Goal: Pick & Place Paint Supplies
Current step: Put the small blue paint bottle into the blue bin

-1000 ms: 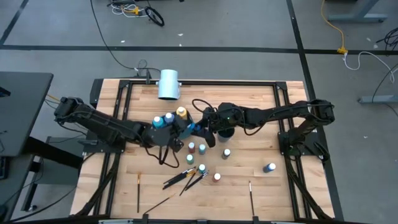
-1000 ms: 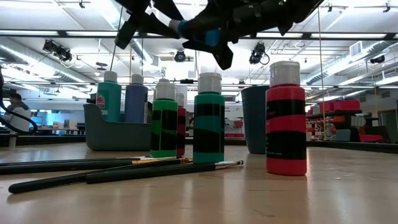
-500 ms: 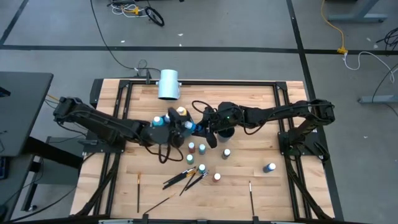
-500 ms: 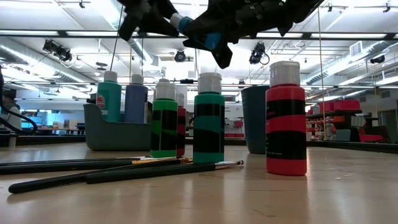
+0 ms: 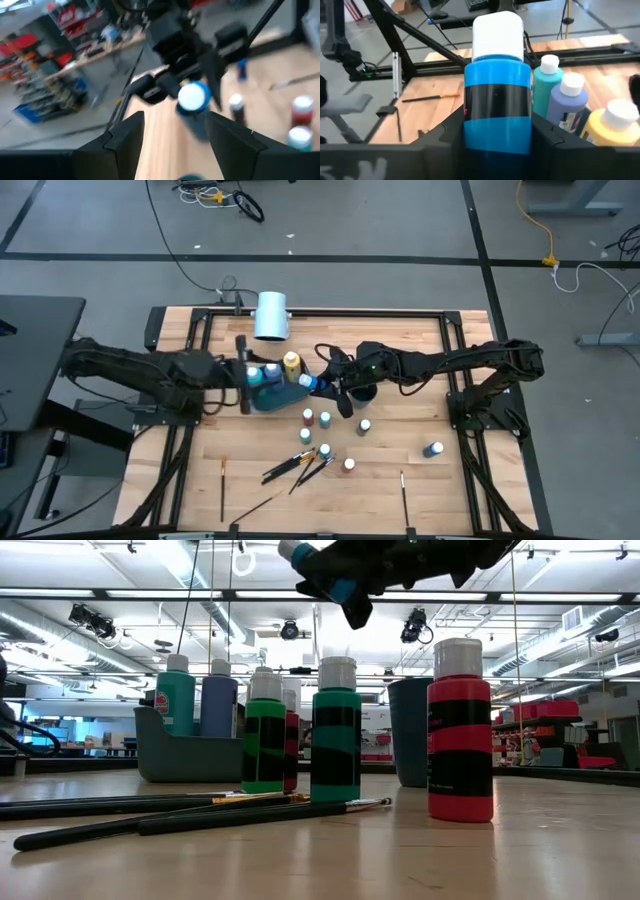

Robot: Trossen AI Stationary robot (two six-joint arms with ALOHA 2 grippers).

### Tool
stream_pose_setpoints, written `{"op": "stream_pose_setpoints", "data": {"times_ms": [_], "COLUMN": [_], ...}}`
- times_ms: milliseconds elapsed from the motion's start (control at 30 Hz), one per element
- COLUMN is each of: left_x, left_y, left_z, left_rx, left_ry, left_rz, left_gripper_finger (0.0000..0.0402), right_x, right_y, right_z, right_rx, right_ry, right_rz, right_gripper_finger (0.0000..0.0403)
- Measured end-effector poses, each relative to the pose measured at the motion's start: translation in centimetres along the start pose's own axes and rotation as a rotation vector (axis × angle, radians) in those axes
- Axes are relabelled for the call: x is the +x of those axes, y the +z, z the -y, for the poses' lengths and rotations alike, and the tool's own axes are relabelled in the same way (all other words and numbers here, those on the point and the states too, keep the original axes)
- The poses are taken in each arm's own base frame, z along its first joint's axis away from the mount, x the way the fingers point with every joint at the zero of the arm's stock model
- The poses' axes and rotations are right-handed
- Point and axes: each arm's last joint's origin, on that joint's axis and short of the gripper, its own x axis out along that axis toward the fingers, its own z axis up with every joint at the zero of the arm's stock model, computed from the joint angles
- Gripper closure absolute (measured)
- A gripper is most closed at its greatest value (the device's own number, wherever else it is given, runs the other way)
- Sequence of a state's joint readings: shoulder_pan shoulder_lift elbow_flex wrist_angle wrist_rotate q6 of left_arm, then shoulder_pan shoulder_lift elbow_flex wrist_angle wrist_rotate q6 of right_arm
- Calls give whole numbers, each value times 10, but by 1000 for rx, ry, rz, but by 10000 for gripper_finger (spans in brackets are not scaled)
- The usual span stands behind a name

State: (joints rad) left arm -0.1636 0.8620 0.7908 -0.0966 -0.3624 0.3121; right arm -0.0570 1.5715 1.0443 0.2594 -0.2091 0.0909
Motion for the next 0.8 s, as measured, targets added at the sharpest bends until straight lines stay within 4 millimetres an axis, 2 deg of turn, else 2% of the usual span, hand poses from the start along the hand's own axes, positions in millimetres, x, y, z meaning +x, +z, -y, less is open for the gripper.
{"op": "stream_pose_setpoints", "data": {"times_ms": [200, 333, 500, 600, 800], "left_x": [2, 7, 18, 29, 53], "left_y": [-53, -78, -78, -75, -70], "left_z": [6, 15, 21, 23, 27], "left_rx": [-133, -174, -199, -232, -162], "left_ry": [97, 20, -88, -102, -36], "left_rz": [240, 427, 529, 508, 443], "left_gripper_finger": [182, 182, 181, 178, 175], "right_x": [0, 0, 0, 0, 0], "right_y": [4, 5, 5, 5, 3], "right_z": [1, 1, 1, 1, -1], "right_rx": [-26, -35, -37, -36, -32], "right_ry": [-42, -41, -41, -41, -36], "right_rz": [45, 54, 52, 51, 37], "right_gripper_finger": [260, 259, 259, 259, 259]}}
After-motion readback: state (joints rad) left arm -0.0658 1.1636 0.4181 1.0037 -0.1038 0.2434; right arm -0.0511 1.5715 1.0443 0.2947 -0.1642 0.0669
